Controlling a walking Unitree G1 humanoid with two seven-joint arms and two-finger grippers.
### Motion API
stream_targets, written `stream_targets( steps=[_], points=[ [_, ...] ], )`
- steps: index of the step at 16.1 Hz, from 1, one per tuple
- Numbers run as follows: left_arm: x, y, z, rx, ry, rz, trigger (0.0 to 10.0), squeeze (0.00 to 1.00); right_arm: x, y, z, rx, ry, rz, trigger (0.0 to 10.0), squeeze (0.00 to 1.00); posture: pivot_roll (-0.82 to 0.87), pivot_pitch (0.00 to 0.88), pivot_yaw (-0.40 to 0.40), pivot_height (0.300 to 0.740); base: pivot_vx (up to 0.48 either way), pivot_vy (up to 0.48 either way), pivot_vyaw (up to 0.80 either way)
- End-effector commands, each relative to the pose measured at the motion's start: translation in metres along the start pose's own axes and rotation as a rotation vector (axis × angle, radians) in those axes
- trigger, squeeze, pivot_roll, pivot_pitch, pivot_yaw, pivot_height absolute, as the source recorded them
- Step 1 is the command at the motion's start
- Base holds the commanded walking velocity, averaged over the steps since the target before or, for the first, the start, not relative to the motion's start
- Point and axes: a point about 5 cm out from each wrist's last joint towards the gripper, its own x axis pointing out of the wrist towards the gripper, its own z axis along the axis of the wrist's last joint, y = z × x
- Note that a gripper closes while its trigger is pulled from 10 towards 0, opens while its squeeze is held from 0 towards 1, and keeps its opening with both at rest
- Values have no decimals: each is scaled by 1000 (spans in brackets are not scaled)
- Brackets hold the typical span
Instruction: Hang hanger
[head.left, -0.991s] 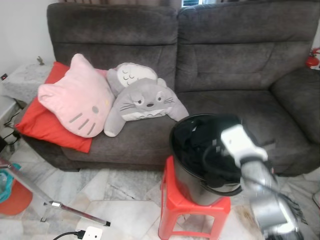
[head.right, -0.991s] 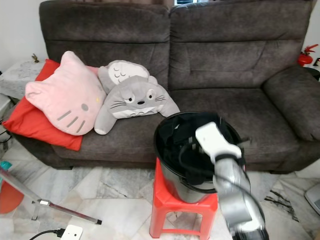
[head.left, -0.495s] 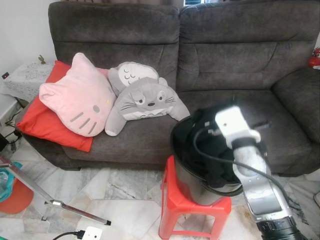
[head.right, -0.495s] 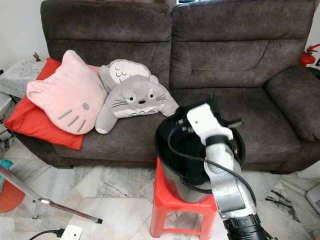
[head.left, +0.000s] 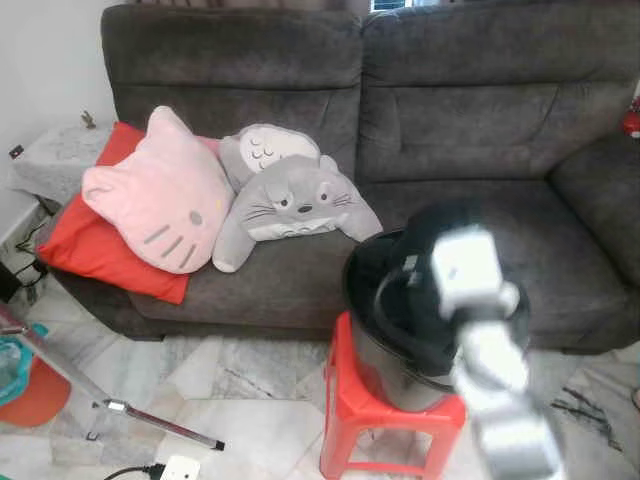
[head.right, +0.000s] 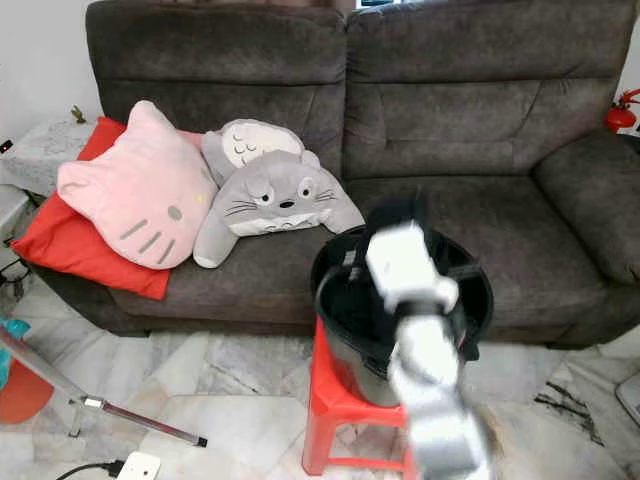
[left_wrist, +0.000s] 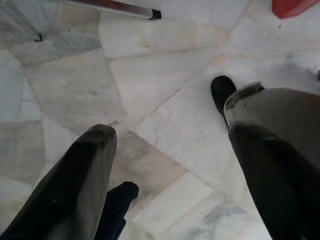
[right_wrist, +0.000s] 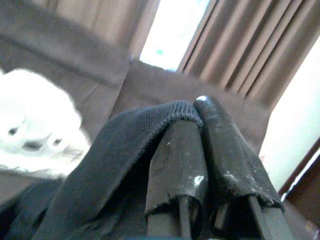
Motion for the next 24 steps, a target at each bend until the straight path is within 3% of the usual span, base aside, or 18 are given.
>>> stream_targets(
  steps=[1,3,4,8,9,11,18,22,24],
  points=[
    [-1,4,-6,23,18,14,10000,0,-2,1,0,10,27,-9,10000,0,-190,0,76,740,0,0,0],
    [-1,4,-6,29,20,15,10000,0,-7,8,-13,33,130,26,10000,0,-196,0,82,740,0,0,0],
    [-1,5,-6,32,21,16,10000,0,-11,17,-22,22,193,108,10000,0,-197,0,82,740,0,0,0],
    [-1,5,-5,32,20,17,10000,0,-20,24,-32,-33,280,228,10000,0,-198,0,73,740,0,0,0],
    [-1,5,-5,29,19,17,10000,0,-25,31,-39,-83,311,315,10000,0,-198,0,69,740,0,0,0],
    [-1,5,-5,24,18,16,10000,0,-29,28,-46,-96,358,289,10000,0,-191,0,64,740,0,0,0],
    [0,4,-2,11,10,16,10000,0,-19,9,-46,-103,336,154,10000,0,-196,0,56,740,0,0,0],
    [0,3,-1,6,9,15,10000,0,-21,10,-53,-112,370,150,10000,231,-193,0,55,740,0,0,0],
    [0,3,-1,7,8,14,10000,0,-22,11,-54,-114,379,148,10000,188,-194,0,56,740,0,0,0]
  ],
)
